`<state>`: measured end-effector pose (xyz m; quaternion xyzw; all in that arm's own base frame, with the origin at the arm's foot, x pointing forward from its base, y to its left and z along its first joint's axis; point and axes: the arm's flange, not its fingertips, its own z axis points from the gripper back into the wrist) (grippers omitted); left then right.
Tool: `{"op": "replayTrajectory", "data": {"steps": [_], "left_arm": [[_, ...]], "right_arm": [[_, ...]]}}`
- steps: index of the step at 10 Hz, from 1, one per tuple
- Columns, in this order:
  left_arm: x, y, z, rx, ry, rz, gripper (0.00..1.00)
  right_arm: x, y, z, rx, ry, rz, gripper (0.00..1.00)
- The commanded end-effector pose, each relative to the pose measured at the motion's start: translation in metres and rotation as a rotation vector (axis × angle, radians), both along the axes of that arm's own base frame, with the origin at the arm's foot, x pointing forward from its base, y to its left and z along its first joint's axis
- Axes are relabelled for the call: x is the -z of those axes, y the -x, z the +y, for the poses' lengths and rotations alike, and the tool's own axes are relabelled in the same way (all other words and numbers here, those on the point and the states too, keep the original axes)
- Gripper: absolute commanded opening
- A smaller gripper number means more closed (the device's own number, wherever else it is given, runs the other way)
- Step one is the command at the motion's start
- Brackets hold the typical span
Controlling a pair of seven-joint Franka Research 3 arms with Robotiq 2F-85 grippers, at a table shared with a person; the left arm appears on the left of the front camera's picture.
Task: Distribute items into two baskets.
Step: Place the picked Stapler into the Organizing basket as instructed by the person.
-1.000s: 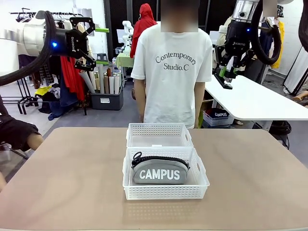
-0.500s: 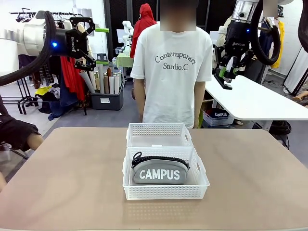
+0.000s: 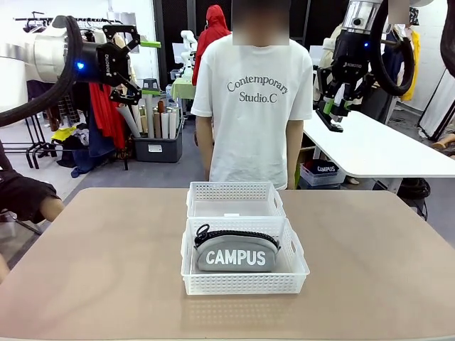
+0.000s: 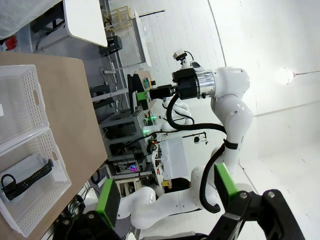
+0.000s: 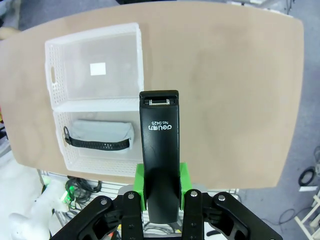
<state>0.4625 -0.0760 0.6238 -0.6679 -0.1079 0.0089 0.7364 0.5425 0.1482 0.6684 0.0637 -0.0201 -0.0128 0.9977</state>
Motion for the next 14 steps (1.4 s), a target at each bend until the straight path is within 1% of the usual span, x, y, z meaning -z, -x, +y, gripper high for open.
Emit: {"op": "replayTrajectory", "data": {"steps": [1,14], "left_arm": [[-0.0013,0.0007,0.0005,0.007,0.001,-0.001,1.0],[-0.0013,0.0007,0.0005,0.007,0.001,-0.001,1.0]], "right_arm": [[-0.0024,0.0018,0.0007,0.0,-0.011,0.0,0.0],[-0.0024,0.0018,0.0007,0.0,-0.011,0.0,0.0]]}}
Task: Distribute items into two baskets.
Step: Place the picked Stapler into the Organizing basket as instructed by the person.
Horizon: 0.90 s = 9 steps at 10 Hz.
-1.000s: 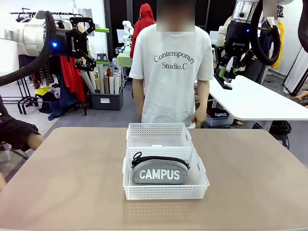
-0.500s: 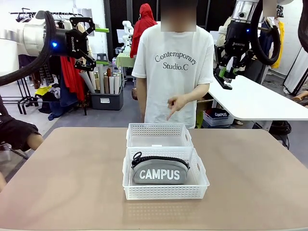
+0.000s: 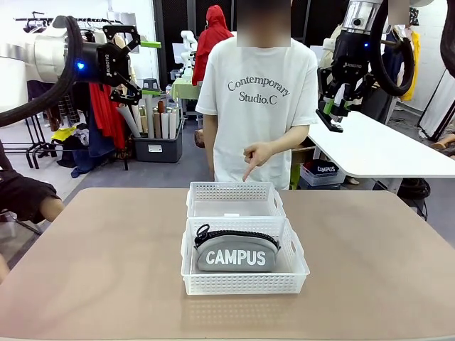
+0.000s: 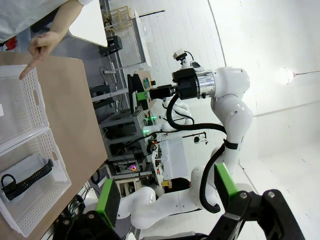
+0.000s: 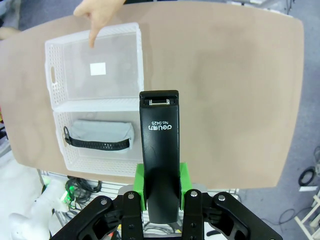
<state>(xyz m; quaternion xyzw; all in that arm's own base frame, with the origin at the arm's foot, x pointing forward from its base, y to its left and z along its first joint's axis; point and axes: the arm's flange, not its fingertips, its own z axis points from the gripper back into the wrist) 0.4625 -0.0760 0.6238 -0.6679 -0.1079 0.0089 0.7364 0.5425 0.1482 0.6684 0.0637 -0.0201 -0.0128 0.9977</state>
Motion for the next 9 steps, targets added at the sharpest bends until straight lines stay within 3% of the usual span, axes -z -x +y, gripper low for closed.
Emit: {"op": "replayTrajectory", "data": {"steps": [1,9], "left_arm": [[-0.0013,0.0007,0.0005,0.007,0.001,-0.001,1.0],[-0.0013,0.0007,0.0005,0.007,0.001,-0.001,1.0]], "right_arm": [[-0.0024,0.0018,0.0007,0.0,-0.011,0.0,0.0],[0.0,0.0,0.0,0.0,0.0,0.0,0.0]]}}
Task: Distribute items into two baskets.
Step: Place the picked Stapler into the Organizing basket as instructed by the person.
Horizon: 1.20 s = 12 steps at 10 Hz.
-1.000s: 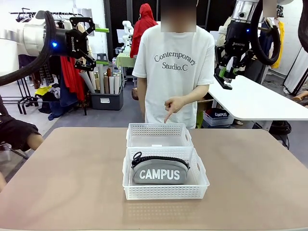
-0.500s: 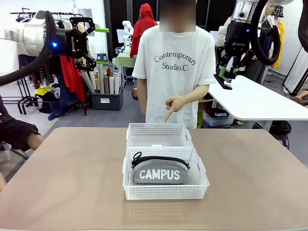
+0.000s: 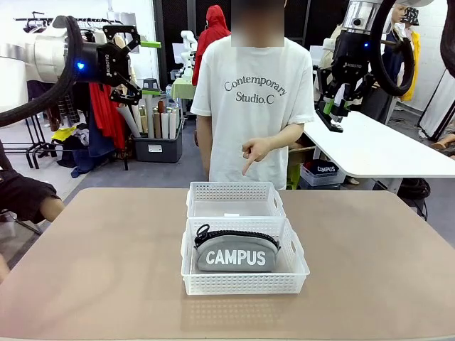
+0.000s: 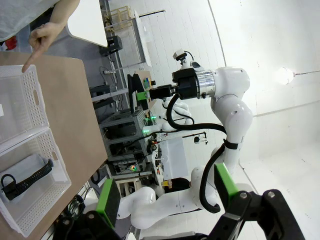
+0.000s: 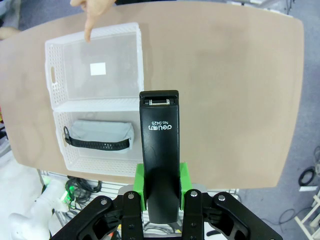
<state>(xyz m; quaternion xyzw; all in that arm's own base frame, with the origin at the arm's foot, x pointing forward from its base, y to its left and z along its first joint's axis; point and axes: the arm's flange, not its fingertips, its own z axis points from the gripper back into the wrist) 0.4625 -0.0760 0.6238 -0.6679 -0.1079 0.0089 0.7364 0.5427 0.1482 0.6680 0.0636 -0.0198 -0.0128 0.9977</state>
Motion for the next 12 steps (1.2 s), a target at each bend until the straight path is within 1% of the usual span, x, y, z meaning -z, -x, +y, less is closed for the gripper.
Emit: {"op": "replayTrajectory", "data": {"steps": [1,2,3,4,5,7,9,10,11,12], "left_arm": [[-0.001,0.001,0.0,0.007,0.001,-0.001,1.0],[-0.001,0.001,0.0,0.007,0.001,-0.001,1.0],[-0.001,0.001,0.0,0.007,0.001,-0.001,1.0],[-0.001,0.001,0.0,0.007,0.001,-0.001,1.0],[-0.001,0.001,0.0,0.007,0.001,-0.001,1.0],[-0.001,0.001,0.0,0.007,0.001,-0.001,1.0],[-0.001,0.001,0.0,0.007,0.001,-0.001,1.0],[-0.001,0.001,0.0,0.007,0.001,-0.001,1.0],[-0.001,0.001,0.0,0.007,0.001,-0.001,1.0],[-0.001,0.001,0.0,0.007,0.001,-0.001,1.0]], "right_arm": [[0.003,-0.013,0.004,-0.065,0.035,0.019,0.0],[0.003,-0.027,0.008,-0.141,0.073,0.053,0.0],[0.008,-0.033,0.018,-0.223,0.107,0.081,0.0],[0.013,-0.041,0.028,-0.322,0.114,0.069,0.0],[0.018,-0.047,0.038,-0.397,0.152,0.068,0.0],[0.033,-0.045,0.062,-0.556,0.19,0.046,0.0],[0.043,-0.033,0.09,-0.778,0.205,0.007,0.0],[0.044,-0.029,0.098,-0.859,0.192,-0.006,0.0],[0.051,-0.024,0.112,-0.968,0.178,-0.035,0.0],[0.056,-0.023,0.118,-1.03,0.166,-0.049,0.0]]}}
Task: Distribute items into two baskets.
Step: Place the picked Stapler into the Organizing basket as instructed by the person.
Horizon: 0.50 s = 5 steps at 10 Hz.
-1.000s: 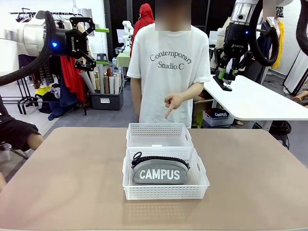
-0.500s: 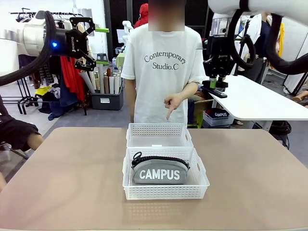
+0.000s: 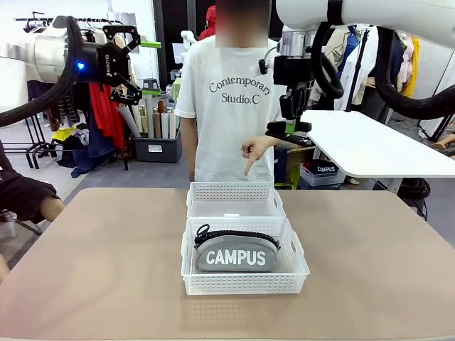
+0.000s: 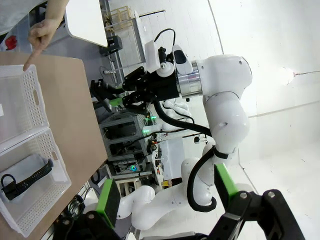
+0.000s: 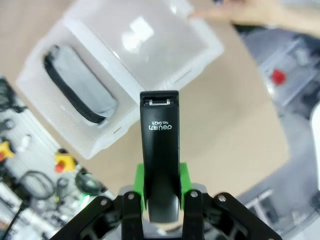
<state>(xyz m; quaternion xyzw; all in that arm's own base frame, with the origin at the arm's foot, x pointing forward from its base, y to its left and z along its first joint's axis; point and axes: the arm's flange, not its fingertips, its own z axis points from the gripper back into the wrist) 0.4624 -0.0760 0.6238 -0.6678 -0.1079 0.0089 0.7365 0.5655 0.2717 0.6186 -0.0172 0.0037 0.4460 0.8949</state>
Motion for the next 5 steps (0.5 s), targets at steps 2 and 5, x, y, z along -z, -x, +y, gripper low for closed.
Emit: {"op": "replayTrajectory", "data": {"steps": [2,5], "left_arm": [[-0.001,0.001,0.001,0.007,0.001,-0.002,1.0],[-0.001,0.001,0.001,0.007,0.001,-0.002,1.0]], "right_arm": [[0.016,0.009,0.007,-0.276,-0.061,-0.007,0.0],[0.023,0.022,0.012,-0.364,-0.068,-0.026,0.0]]}}
